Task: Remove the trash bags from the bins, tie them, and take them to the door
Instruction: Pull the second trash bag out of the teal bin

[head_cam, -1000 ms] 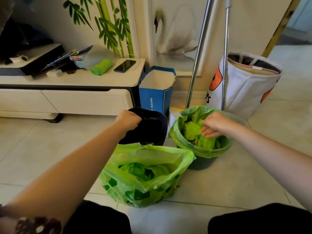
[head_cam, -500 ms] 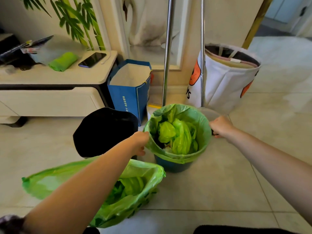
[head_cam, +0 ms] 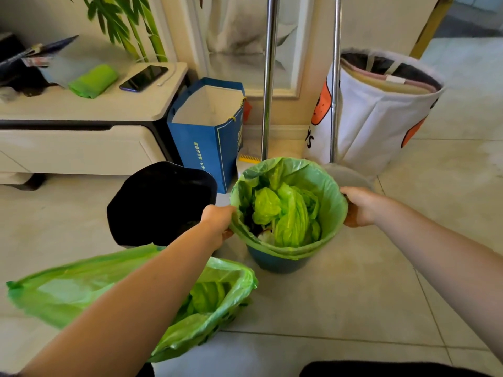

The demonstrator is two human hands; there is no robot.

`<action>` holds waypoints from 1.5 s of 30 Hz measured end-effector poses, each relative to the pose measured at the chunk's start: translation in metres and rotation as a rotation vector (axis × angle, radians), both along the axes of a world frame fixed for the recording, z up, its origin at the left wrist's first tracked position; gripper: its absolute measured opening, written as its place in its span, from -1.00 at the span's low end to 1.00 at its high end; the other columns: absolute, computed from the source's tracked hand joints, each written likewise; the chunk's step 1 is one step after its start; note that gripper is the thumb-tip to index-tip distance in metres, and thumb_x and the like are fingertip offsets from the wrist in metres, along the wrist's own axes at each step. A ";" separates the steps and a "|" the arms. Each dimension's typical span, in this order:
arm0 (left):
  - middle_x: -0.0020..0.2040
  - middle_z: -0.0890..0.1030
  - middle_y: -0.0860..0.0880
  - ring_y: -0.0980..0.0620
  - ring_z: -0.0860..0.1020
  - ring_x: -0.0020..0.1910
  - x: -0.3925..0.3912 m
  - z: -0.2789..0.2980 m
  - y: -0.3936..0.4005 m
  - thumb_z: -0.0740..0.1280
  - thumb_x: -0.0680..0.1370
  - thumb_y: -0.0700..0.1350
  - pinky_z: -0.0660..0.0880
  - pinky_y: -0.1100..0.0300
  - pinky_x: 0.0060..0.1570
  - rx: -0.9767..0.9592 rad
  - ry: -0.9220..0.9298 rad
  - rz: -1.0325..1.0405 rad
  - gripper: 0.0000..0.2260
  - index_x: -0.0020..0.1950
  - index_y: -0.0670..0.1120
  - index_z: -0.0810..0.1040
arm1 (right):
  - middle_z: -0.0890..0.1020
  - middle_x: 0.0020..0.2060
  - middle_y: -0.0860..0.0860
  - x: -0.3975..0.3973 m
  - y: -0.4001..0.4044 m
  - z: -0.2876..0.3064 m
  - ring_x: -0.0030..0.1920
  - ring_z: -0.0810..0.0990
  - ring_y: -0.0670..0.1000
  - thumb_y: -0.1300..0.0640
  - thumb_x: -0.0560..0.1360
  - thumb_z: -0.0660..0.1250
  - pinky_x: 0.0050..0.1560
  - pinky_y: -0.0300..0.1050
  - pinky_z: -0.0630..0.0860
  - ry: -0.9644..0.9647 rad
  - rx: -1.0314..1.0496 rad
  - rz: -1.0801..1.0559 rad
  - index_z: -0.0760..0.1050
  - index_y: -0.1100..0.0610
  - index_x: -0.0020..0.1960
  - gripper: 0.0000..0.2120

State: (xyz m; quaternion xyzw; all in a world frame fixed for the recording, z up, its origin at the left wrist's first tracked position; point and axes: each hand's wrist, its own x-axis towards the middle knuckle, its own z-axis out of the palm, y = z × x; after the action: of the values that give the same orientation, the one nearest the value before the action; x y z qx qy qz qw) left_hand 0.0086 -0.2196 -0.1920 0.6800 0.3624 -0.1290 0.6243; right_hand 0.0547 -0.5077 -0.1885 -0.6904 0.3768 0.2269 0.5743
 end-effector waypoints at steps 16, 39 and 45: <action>-0.07 0.60 -0.17 -0.15 0.64 -0.08 0.014 0.039 -0.010 0.36 0.53 -0.17 0.64 -0.08 -0.08 0.155 -0.305 -0.049 -0.93 -0.14 -0.08 0.50 | 0.66 -0.12 0.31 0.007 0.021 0.049 -0.02 0.60 0.26 0.23 0.50 0.24 -0.10 -0.10 0.43 -0.577 -0.689 0.240 0.63 0.35 -0.09 -0.77; -0.31 0.44 -0.15 -0.03 0.47 -0.49 -0.013 0.052 0.050 0.23 0.54 -0.34 0.50 0.15 -0.49 0.129 -0.017 -0.025 -0.80 -0.27 -0.16 0.37 | 0.59 -0.03 0.31 -0.020 -0.007 0.055 -0.01 0.56 0.30 0.19 0.52 0.18 -0.12 -0.02 0.44 -0.391 -0.957 0.573 0.50 0.30 -0.01 -0.80; -0.31 0.48 -0.10 0.02 0.44 -0.46 -0.019 0.062 0.040 0.32 0.55 -0.23 0.54 0.23 -0.50 0.246 -0.054 -0.261 -0.96 -0.03 -0.17 0.48 | 0.61 -0.08 0.23 -0.024 0.001 0.057 -0.05 0.57 0.24 -0.04 0.57 0.17 -0.18 -0.08 0.39 -0.392 -1.067 0.727 0.53 0.21 -0.12 -0.66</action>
State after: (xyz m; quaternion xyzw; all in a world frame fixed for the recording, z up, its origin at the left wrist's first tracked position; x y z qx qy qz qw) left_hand -0.0105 -0.1800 -0.1304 0.7957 0.2674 -0.1453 0.5236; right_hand 0.0305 -0.5066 -0.1312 -0.9908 0.0697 0.0592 0.0993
